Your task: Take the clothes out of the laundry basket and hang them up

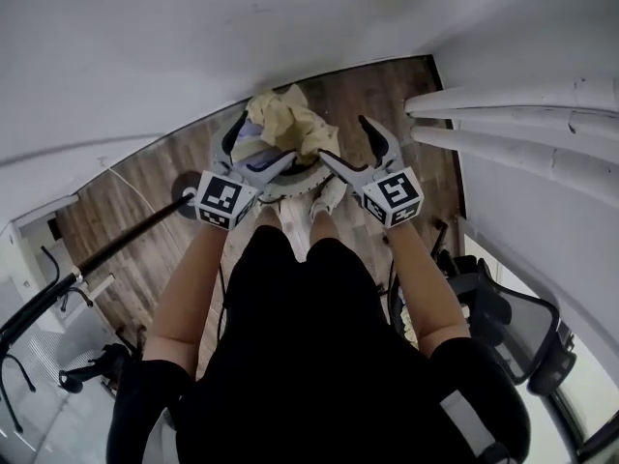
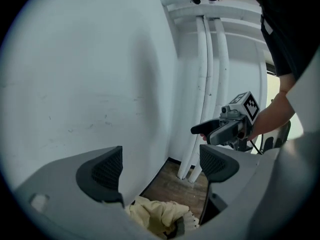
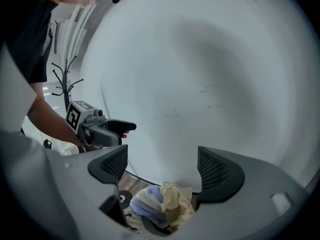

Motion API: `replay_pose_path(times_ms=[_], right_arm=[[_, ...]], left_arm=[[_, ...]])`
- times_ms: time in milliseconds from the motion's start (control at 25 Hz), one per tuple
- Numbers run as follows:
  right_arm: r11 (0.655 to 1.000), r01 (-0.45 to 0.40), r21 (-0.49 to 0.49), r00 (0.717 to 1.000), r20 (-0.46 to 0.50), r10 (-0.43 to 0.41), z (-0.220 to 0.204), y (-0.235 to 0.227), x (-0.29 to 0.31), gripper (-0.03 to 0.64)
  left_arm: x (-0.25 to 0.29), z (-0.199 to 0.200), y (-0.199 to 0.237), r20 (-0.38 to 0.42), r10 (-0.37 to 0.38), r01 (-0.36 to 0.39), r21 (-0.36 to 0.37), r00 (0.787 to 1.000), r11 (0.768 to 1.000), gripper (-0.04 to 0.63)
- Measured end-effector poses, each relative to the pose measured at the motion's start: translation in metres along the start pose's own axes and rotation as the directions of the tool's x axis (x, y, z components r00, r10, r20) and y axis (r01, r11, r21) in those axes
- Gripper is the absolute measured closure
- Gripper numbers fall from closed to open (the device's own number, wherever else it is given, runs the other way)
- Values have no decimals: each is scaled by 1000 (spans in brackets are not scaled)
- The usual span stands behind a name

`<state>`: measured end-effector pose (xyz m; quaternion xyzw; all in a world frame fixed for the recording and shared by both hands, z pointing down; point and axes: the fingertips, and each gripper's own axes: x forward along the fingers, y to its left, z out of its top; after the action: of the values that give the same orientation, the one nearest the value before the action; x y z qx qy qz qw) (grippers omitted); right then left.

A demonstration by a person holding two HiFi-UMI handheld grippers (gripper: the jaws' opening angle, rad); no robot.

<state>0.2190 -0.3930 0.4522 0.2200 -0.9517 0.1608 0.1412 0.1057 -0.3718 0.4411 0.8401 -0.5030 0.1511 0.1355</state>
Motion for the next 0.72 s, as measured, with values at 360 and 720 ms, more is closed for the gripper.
replay_pose_path(times_ms=[360,720], right_arm=[[980,164,116,978,-149,-146,-153,-65,77,209],[955,256,151,938,-277,-207,-287,-108,144,213]], left_arm=[[99,-161,63,-218,-120,129,24,968,991,114],[172,-297,98,-386,-186,214,31,904,976,114]])
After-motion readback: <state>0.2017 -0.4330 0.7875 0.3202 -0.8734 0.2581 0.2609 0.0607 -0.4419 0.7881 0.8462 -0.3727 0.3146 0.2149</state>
